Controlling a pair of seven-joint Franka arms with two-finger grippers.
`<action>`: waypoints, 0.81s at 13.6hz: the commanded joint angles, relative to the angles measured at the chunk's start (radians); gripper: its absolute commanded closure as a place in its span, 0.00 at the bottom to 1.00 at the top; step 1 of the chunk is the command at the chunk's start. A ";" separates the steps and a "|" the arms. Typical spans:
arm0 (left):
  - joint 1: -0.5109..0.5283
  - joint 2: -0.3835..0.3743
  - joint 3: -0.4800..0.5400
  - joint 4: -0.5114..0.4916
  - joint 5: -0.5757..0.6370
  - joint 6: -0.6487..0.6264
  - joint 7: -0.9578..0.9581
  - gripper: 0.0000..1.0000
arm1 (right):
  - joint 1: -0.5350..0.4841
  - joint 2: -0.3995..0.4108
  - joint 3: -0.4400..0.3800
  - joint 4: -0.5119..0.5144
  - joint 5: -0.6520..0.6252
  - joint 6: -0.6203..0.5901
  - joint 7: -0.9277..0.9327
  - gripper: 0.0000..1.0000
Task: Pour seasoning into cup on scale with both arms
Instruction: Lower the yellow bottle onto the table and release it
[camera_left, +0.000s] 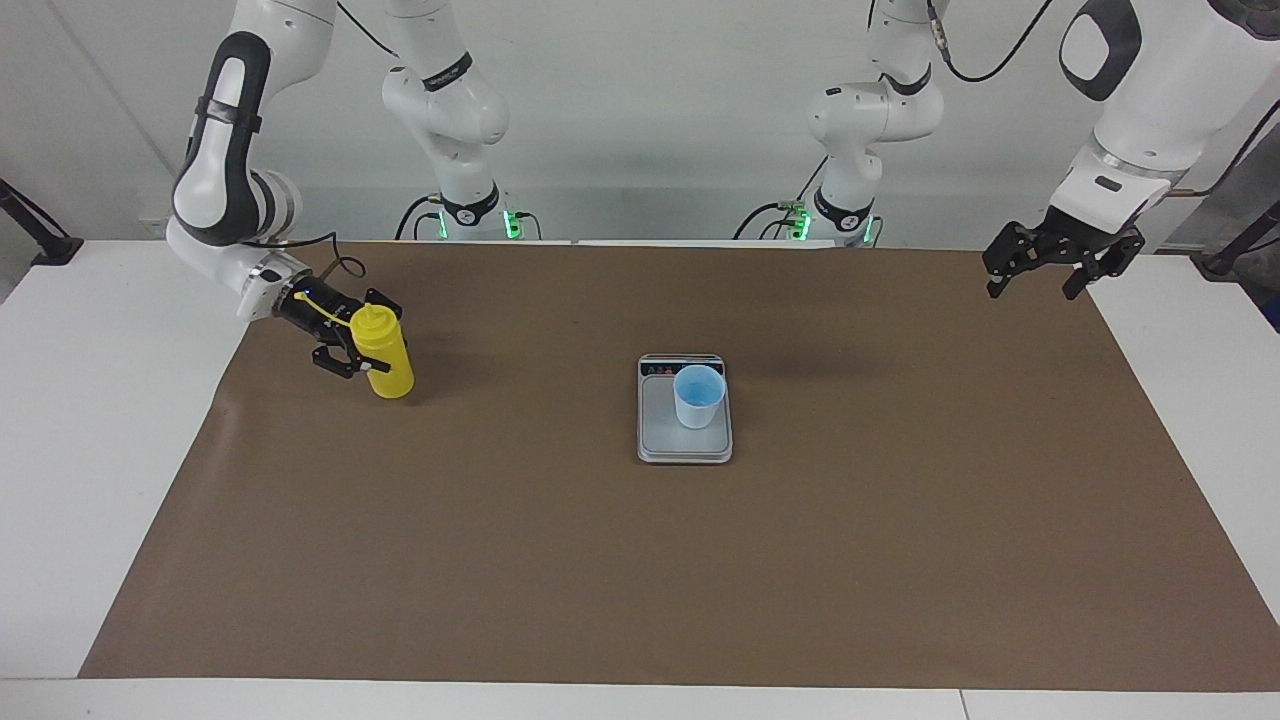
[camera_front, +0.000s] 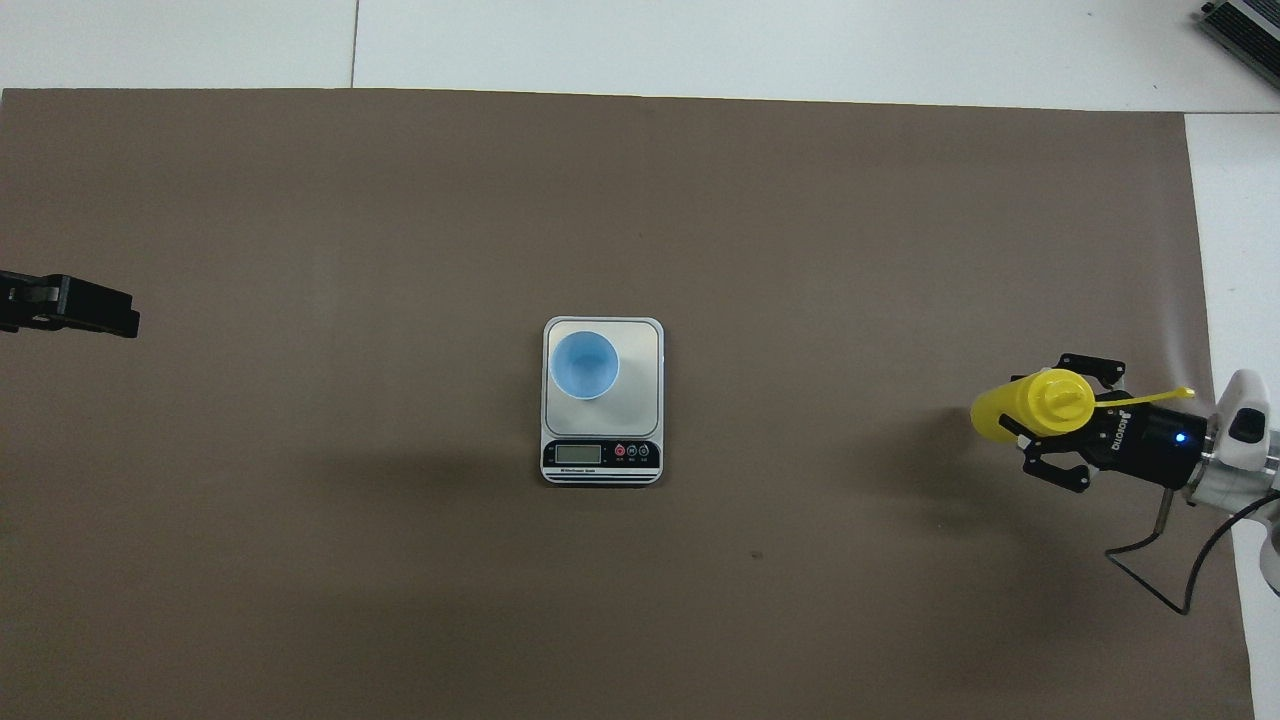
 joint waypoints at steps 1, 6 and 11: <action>-0.002 -0.028 0.008 -0.027 -0.017 -0.003 -0.001 0.00 | -0.020 0.032 0.007 0.005 0.048 -0.034 -0.050 0.48; -0.002 -0.028 0.008 -0.027 -0.017 -0.003 -0.001 0.00 | -0.020 0.060 0.007 0.006 0.085 -0.031 -0.088 0.00; -0.002 -0.028 0.008 -0.028 -0.017 -0.003 -0.001 0.00 | -0.014 0.048 0.006 0.015 0.076 -0.010 -0.070 0.00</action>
